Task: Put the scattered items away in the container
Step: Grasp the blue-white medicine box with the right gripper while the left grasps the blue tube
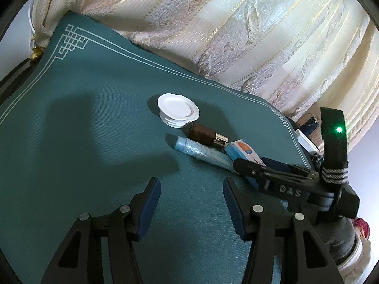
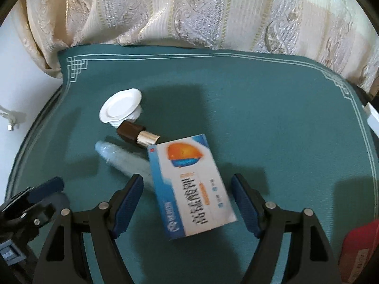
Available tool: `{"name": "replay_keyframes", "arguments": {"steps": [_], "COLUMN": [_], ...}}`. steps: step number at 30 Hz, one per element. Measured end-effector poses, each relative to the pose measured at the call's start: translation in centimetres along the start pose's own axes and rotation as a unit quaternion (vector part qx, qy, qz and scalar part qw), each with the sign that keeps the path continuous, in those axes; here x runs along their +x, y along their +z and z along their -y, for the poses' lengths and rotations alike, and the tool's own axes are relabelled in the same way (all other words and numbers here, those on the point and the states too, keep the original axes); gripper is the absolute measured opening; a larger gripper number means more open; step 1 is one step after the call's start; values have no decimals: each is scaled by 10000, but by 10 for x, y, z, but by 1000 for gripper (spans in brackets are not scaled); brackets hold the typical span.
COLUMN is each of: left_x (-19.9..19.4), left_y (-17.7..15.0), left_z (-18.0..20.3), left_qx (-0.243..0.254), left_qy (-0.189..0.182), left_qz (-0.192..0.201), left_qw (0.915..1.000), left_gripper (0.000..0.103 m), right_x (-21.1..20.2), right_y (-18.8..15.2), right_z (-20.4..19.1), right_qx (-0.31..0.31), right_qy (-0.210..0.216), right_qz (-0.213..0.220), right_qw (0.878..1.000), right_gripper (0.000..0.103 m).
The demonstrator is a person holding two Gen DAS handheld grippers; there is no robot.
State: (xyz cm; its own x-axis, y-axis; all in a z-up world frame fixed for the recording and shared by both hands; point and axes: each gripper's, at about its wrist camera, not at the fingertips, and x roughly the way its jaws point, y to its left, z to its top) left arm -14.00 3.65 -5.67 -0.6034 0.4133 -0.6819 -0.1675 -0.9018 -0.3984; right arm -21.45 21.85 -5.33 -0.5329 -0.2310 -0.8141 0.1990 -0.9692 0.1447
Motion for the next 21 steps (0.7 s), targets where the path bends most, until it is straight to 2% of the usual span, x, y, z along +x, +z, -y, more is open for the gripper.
{"name": "replay_keyframes", "arguments": {"steps": [7, 13, 21], "left_x": [2, 3, 16], "left_y": [-1, -2, -1], "left_z": [-2, -3, 2], "left_qx": [10, 36, 100], "left_qy": [12, 56, 190], "left_qz": [-48, -90, -248], "left_qw": [10000, 9999, 9995], "left_gripper": [56, 56, 56], "right_x": [1, -14, -42], "right_y": [3, -17, -50], "right_z": [-4, 7, 24], "right_qx": [-165, -52, 175], "right_qy": [-220, -746, -664], "right_qz": [95, 263, 356], "right_qw": [9996, 9969, 9970], "right_gripper": [60, 60, 60]}}
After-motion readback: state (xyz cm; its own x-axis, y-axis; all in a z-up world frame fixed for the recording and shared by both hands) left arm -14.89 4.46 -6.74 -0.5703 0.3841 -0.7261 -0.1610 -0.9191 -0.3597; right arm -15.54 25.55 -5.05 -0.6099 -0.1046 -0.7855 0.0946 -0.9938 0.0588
